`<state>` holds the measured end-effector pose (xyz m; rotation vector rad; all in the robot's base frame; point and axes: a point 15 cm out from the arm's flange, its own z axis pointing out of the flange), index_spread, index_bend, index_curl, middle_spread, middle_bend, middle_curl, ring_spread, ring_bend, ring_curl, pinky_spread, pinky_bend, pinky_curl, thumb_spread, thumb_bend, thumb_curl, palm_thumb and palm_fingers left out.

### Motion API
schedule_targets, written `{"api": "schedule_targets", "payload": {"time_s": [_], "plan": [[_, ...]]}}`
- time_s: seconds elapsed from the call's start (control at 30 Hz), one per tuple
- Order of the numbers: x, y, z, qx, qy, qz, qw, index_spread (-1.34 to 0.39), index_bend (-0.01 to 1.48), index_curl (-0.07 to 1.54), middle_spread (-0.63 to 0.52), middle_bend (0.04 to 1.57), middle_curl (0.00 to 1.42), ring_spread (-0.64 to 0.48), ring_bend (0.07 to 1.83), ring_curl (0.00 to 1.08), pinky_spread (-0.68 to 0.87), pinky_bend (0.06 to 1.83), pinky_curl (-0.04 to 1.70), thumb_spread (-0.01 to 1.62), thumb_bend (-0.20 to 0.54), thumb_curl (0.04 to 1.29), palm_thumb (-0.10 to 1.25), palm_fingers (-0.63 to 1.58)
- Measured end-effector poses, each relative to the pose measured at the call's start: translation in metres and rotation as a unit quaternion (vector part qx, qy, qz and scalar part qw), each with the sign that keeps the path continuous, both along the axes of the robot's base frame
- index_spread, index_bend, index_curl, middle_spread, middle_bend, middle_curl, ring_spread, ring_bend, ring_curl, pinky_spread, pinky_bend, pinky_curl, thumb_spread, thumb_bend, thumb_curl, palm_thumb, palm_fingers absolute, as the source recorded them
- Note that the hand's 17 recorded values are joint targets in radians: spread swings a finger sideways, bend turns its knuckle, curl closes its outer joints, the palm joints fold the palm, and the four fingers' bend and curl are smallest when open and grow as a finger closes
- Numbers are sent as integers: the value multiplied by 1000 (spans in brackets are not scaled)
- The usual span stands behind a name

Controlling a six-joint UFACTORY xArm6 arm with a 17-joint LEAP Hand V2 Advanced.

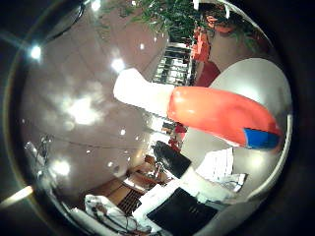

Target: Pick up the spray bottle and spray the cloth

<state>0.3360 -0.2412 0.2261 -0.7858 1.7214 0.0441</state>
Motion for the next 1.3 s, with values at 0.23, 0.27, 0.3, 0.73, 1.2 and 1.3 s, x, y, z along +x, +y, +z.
{"api": "schedule_targets", "payload": {"time_s": [0.23, 0.27, 0.3, 0.73, 1.2, 1.3], "plan": [[32, 31, 8, 5, -9, 30, 1000, -117, 177, 309, 52, 449, 398, 129, 654, 278, 327, 490, 232, 1036, -22, 310, 585, 346], [36, 37, 8, 8, -8, 36, 999, -122, 176, 311, 42, 459, 402, 116, 668, 278, 312, 489, 227, 1034, -21, 311, 595, 367], [40, 43, 8, 12, -6, 43, 999, -129, 179, 316, 29, 467, 404, 102, 685, 281, 293, 492, 223, 1035, -22, 313, 600, 403], [68, 109, 3, 64, 14, 100, 993, -325, 494, 530, -151, 849, 559, -198, 1071, 427, -349, 913, 271, 1205, 20, 438, 1002, 1333], [70, 127, 33, 59, -1, 129, 990, -197, 1095, 736, -98, 1301, 649, -158, 1435, 575, -188, 1358, 606, 1063, -18, 578, 1069, 1215], [67, 137, 52, 47, 10, 161, 986, -190, 1125, 738, -93, 1325, 642, -155, 1457, 583, -174, 1353, 660, 998, -15, 623, 1057, 1198]]}}
